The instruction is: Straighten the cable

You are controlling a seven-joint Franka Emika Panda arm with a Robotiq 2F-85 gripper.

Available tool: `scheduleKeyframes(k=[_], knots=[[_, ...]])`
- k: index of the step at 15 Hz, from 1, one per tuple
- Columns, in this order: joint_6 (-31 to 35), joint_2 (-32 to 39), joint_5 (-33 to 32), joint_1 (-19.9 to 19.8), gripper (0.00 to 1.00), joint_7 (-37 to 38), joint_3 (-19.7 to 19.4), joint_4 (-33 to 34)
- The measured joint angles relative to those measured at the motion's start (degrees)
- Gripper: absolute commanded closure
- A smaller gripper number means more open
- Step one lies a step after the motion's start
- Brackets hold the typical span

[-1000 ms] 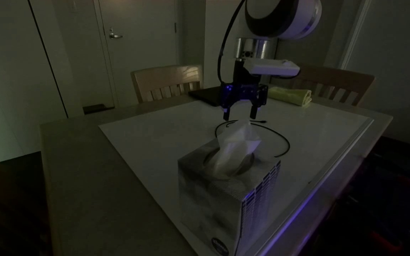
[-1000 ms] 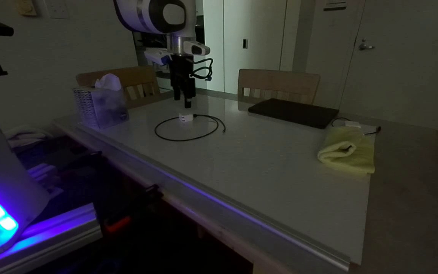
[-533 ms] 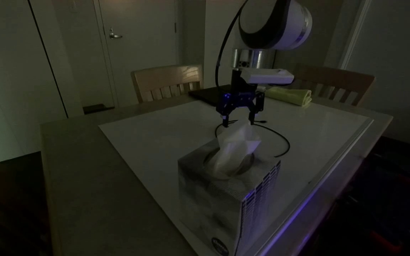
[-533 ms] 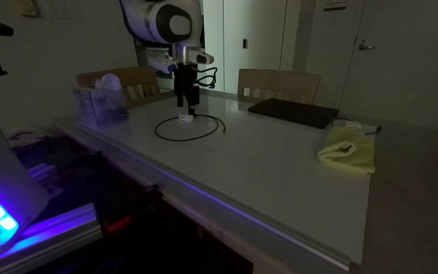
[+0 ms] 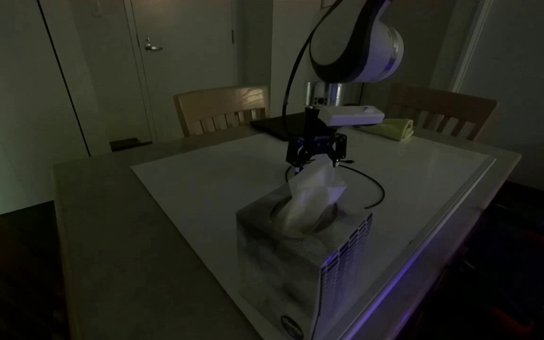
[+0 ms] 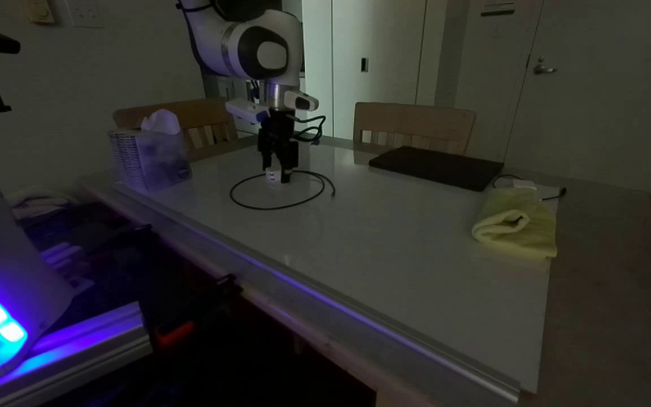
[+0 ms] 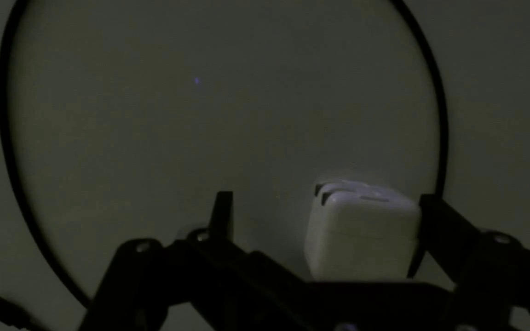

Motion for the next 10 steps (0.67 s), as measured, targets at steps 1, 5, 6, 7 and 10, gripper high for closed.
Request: scheduleKeyframes(k=[1,5,6,7,10], knots=[[0.2,0.2,0.0,0.0,0.00,-0.1,0.0,0.0],[1.9,0.3,0.0,0.0,0.32,-0.1,0.1,0.0],[2.1,0.3,0.0,0.0,0.38,-0.1,0.1,0.0],[2.3,0.3,0.0,0.0,0.46,-0.1,0.1,0.0],[2.7,0.3,0.0,0.0,0.66,-0.1,0.2,0.1]])
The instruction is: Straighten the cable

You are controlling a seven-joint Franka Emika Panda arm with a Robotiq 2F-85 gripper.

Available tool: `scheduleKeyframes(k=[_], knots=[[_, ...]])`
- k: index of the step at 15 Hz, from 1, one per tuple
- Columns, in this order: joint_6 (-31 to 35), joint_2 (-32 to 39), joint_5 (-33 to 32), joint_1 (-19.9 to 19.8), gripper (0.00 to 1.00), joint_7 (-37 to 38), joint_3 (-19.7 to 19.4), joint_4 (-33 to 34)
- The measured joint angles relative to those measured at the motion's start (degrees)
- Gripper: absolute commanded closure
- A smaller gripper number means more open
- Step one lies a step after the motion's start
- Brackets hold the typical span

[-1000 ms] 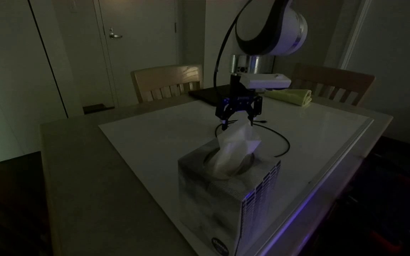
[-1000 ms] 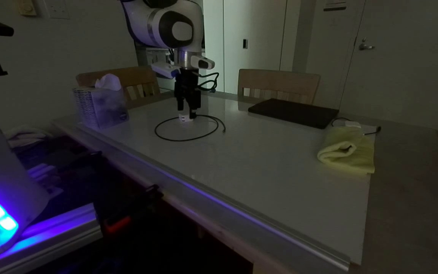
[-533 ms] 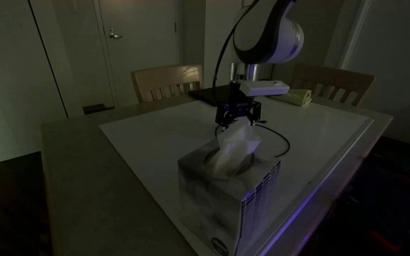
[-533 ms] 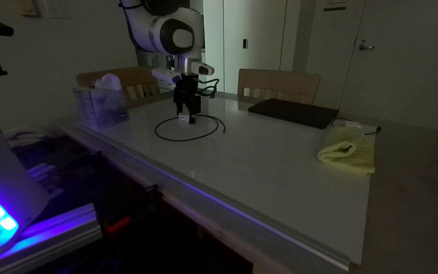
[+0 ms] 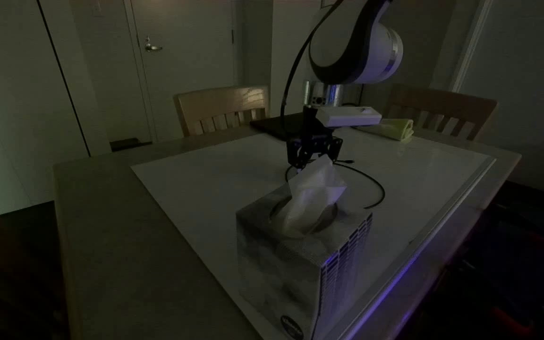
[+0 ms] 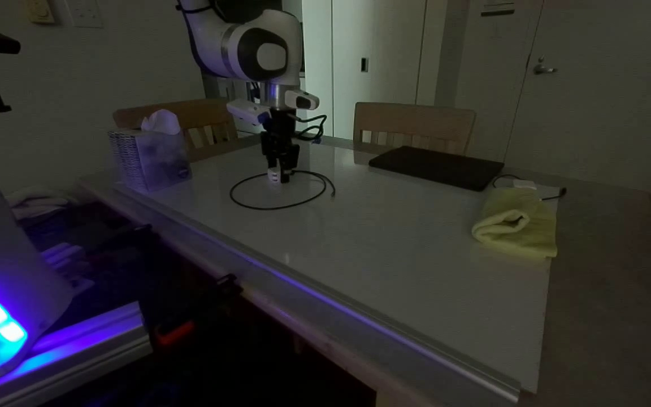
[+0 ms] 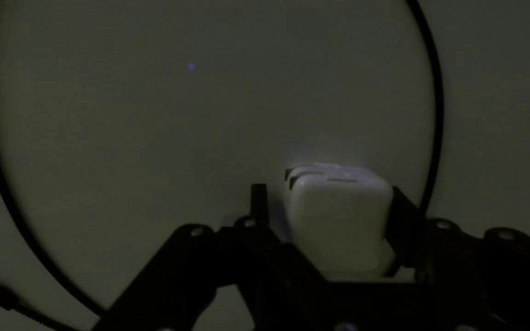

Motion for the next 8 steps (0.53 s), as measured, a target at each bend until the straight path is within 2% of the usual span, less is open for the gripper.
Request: scheduleKeyframes(k=[1,7,8], knots=[[0.1,0.0,0.0,0.0,0.73,0.0,0.0,0.0],[0.1,-0.2,0.0,0.0,0.73,0.1,-0.1,0.0],[0.1,-0.4,0.0,0.0,0.48,0.3,-0.2,0.0]])
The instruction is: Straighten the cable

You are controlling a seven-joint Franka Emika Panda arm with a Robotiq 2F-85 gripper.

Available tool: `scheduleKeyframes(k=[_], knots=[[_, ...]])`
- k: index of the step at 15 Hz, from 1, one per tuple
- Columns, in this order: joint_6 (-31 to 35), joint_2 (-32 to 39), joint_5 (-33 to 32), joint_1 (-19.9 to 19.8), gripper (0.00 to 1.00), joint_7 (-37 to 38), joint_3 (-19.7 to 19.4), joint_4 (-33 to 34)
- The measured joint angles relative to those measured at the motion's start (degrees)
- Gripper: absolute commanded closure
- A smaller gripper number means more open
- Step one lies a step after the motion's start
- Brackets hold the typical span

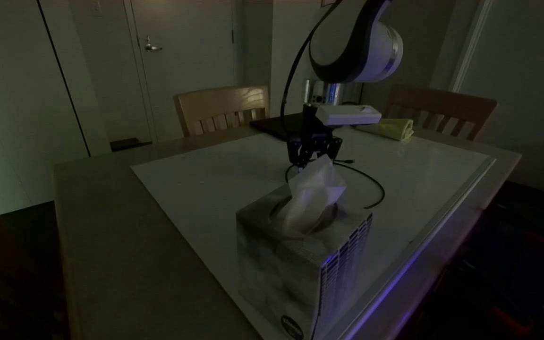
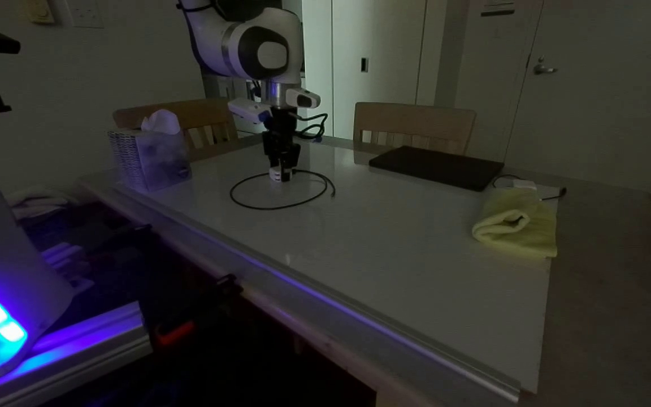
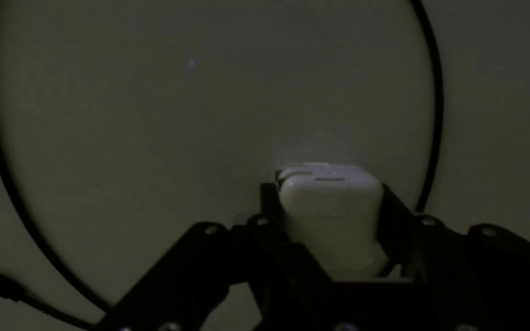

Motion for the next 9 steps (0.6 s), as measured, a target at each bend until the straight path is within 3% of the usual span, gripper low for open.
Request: scheduleKeyframes(k=[4,5,9], knots=[[0.0,0.0,0.0,0.1,0.48,0.0,-0.1,0.0],[0.0,0.0,0.0,0.2,0.73,0.0,-0.1,0.0],[0.2,0.0,-1.8,2.1,0.73,4.6,-2.2,0.0]])
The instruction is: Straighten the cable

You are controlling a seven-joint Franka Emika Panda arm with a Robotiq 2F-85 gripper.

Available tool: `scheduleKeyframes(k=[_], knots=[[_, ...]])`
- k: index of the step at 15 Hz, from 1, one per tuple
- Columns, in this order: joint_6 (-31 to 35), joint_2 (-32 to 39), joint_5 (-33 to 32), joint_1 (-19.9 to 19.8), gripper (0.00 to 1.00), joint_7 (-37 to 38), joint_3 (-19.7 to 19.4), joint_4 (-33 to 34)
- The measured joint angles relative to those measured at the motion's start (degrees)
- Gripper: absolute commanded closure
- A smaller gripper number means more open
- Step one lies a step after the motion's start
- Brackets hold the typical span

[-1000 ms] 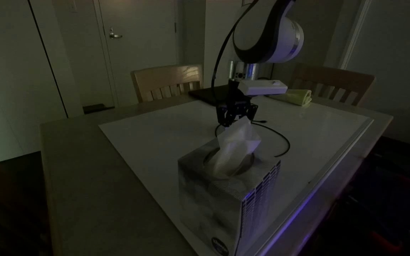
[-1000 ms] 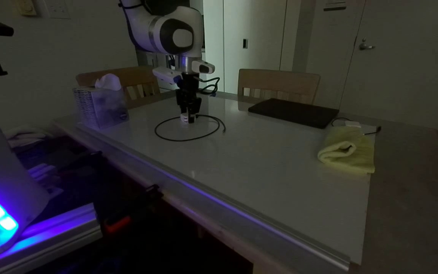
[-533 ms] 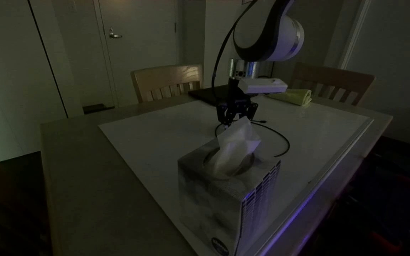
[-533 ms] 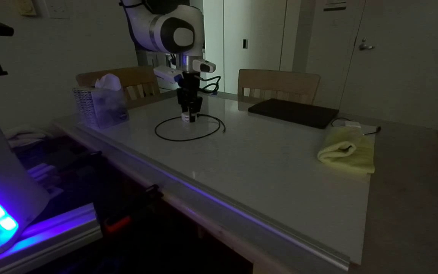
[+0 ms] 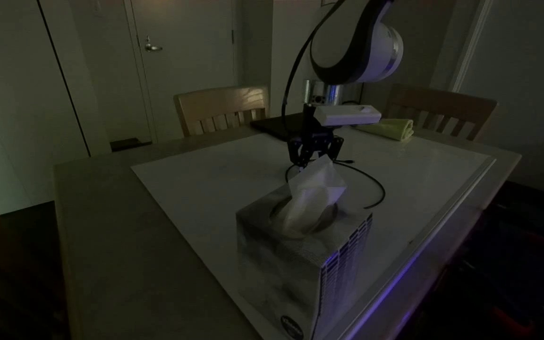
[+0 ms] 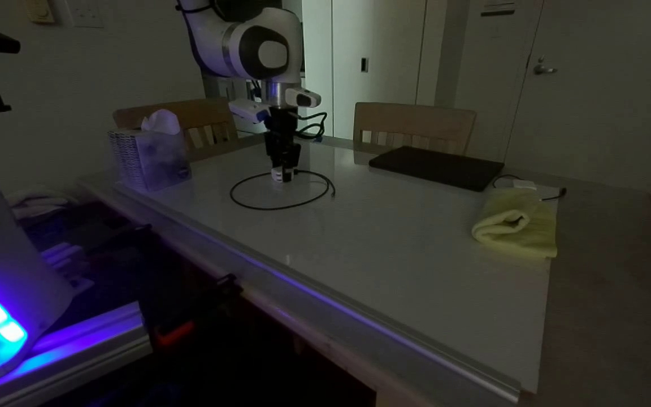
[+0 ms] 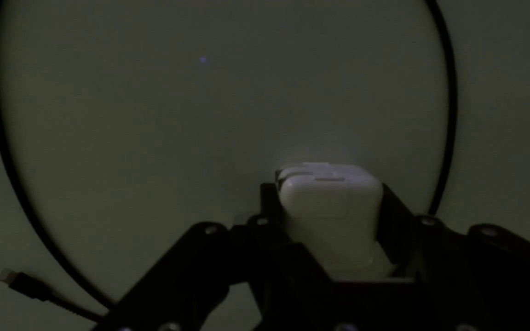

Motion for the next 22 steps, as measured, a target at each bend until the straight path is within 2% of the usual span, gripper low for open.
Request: scheduleKeyframes(k=[5,6,9,10,13,18,22], knots=[[2.4,-0.2,-5.8,7.1,0.73,17.9,-10.8,-1.1],[2.7,-0.3,-5.8,7.5,0.48,20.6,-12.3,-1.6],[4.0,-1.3,-5.6,6.7,0.48,24.3,-14.2,-3.7],[4.1,-1.8,-5.6,6.5,0.73,24.6,-14.2,-4.1],[4.1,-1.8,-5.7,6.5,0.73,25.6,-14.1,-4.2],[4.0,-1.2,-5.3,6.2,0.73,38.3,-15.8,-4.0],[4.0,-1.2,-2.4,2.8,0.73,45.1,-16.4,-4.6]])
